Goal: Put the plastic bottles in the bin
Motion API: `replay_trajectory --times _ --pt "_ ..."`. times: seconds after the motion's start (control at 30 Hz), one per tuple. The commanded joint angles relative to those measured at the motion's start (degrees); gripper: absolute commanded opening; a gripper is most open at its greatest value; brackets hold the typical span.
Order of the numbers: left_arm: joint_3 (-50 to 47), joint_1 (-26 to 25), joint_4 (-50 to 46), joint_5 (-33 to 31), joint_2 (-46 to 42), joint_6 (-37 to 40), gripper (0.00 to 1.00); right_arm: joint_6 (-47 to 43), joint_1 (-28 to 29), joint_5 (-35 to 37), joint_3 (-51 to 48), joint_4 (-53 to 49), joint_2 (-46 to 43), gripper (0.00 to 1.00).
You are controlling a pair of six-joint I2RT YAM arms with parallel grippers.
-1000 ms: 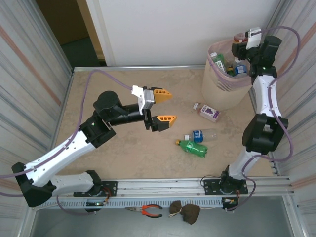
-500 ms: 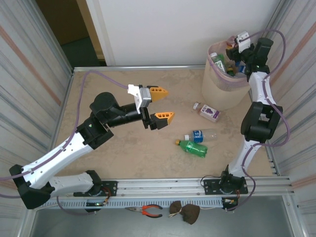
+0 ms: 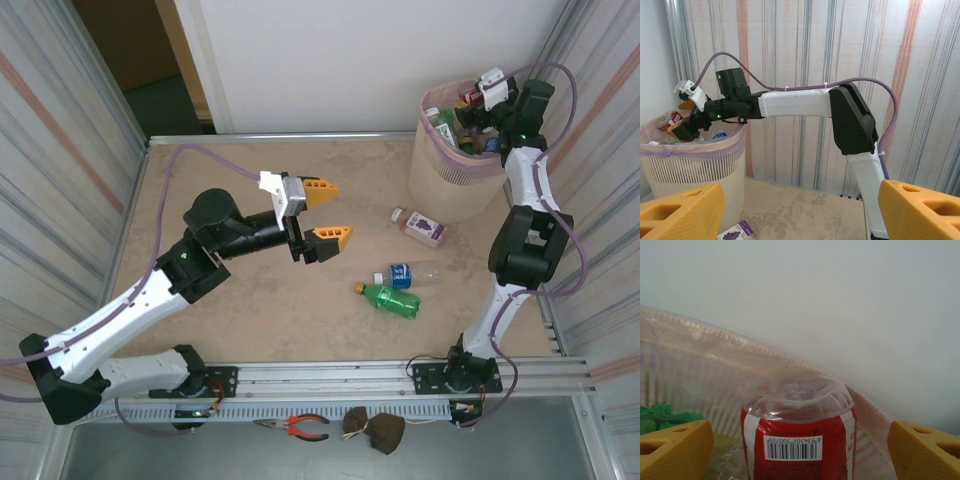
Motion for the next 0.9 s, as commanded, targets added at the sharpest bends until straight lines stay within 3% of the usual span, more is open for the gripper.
replay_trajectory --times 0.0,0.27,0.3,0.4,0.47,0.53,0.7,0.87 --pt "-0.55 0.34 1.53 -0.47 -2.45 -0.88 0.81 0.7 0.38 -2.94 -1.19 -0.97 -5.4 0.91" --pt "-1.51 0.3 2.3 -0.44 -3.32 -1.73 0.8 11.64 0.03 -5.2 -0.6 -0.95 -7.82 0.92" --pt "-1.67 0.29 2.47 -0.44 -3.4 -1.77 0.8 14.73 0.03 -4.15 -0.06 -0.51 -7.45 0.88" --pt "-1.79 0.29 2.5 -0.65 -3.49 -1.77 0.8 24.29 0.01 -0.8 5.71 -3.26 -4.42 0.65" --pt "-1.87 0.3 2.52 -0.69 -3.6 -1.73 0.8 29.39 -0.38 -2.05 11.1 -7.78 -1.24 0.52" --pt "-1.9 0.25 2.37 -0.89 -3.75 -1.71 0.8 33.7 -0.36 -1.54 17.41 -12.52 2.26 0.46" --pt "-2.17 0.2 2.23 -1.4 -4.11 -1.52 0.8 39.87 -0.06 -1.65 27.54 -17.33 9.46 0.5" --pt "-2.66 0.25 1.98 -1.95 -4.8 -1.5 0.8 39.62 0.59 -1.44 34.36 -23.25 15.22 0.49"
